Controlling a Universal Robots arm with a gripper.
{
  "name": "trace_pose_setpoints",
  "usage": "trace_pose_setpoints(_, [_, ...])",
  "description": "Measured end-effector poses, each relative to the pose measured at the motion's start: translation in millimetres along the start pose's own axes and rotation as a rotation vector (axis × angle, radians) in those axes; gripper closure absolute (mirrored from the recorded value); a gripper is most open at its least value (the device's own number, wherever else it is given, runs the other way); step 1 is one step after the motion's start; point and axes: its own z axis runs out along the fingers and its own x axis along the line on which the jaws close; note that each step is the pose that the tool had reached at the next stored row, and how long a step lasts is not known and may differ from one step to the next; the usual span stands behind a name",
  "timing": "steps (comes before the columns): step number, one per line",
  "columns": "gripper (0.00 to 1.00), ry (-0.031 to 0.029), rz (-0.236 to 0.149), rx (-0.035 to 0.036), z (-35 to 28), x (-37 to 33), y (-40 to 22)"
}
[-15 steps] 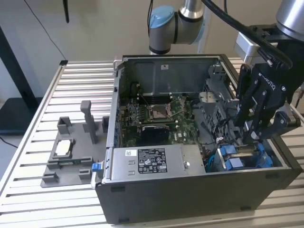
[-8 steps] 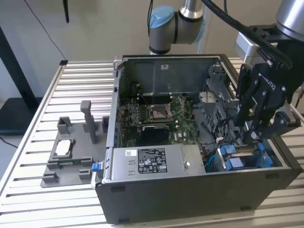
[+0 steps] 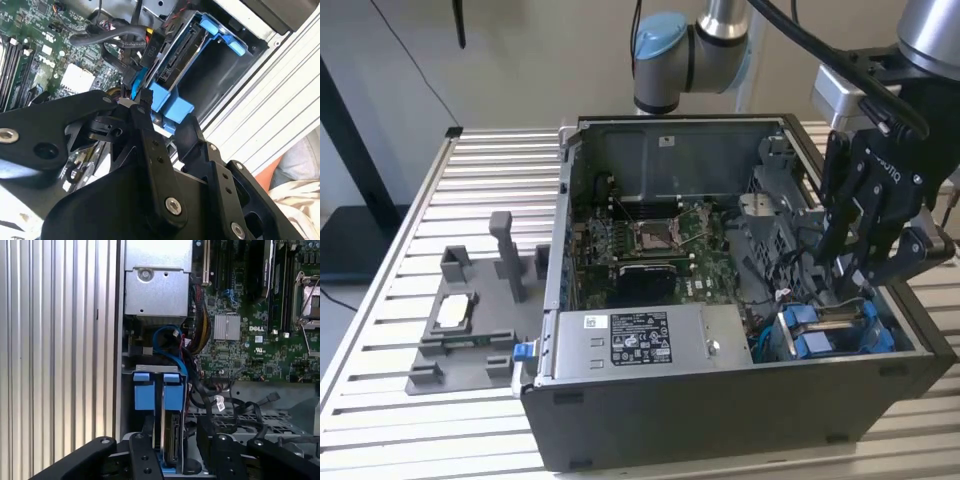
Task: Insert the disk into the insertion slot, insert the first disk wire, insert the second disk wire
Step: 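Insert the disk into the insertion slot, then insert the first disk wire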
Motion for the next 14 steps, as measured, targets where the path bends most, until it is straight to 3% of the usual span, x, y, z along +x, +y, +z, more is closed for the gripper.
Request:
trace_pose_setpoints(2, [0.53,0.0003,0.000,0.0143,-1.2,-1.7,0.0])
trace_pose_setpoints(8, [0.53,0.0008,-0.001,0.0661,-3.1,-10.0,-0.1])
trace_pose_setpoints(14, [0.53,0.0014,-0.001,0.0988,-5.7,-20.5,-0.3])
